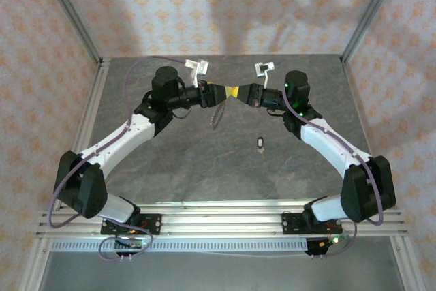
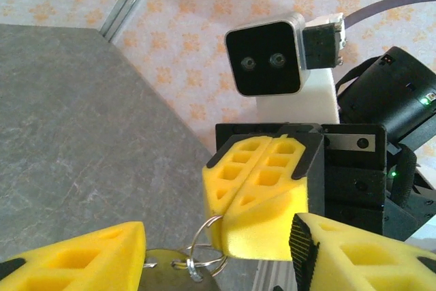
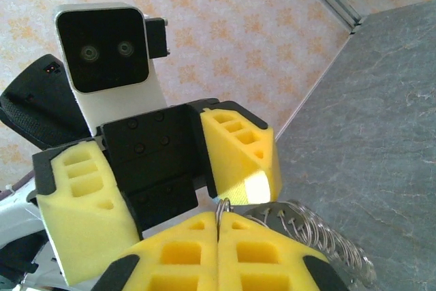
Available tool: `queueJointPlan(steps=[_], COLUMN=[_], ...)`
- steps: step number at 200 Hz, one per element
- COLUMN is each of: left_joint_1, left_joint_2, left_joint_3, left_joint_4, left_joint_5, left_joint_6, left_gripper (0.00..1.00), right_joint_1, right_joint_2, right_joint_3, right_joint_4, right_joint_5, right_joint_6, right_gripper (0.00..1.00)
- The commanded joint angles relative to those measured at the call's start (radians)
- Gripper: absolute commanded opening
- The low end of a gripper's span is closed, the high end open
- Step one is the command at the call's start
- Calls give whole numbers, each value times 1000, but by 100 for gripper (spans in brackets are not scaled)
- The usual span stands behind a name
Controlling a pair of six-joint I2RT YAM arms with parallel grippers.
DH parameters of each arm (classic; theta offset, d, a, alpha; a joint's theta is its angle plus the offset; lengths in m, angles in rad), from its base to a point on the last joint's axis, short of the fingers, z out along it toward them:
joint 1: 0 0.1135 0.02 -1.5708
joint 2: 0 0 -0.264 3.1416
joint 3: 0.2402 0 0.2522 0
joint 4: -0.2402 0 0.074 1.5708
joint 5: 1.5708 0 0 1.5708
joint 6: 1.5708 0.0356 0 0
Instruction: Put the keys on the keyring
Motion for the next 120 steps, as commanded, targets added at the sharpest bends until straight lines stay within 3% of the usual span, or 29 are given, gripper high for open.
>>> queueJointPlan(steps=[1,30,120], left_joint_1=[-12,-12,-15], left_joint_2=[-6,-29,-58], left_joint_3=[32,19,-6], left_joint_4=[52,39,-20], left_joint_5=[52,64,127], left_joint_6=[-5,10,74], left_gripper=[55,40,27], right_joint_1=[-3,-3,-3], right_joint_2=[-15,-6,26], right_joint_3=[36,37,58], right_joint_4=[52,33,29], right_joint_5=[-4,9,11], right_joint_6=[-13,-29,-15], right_gripper=[0,0,0])
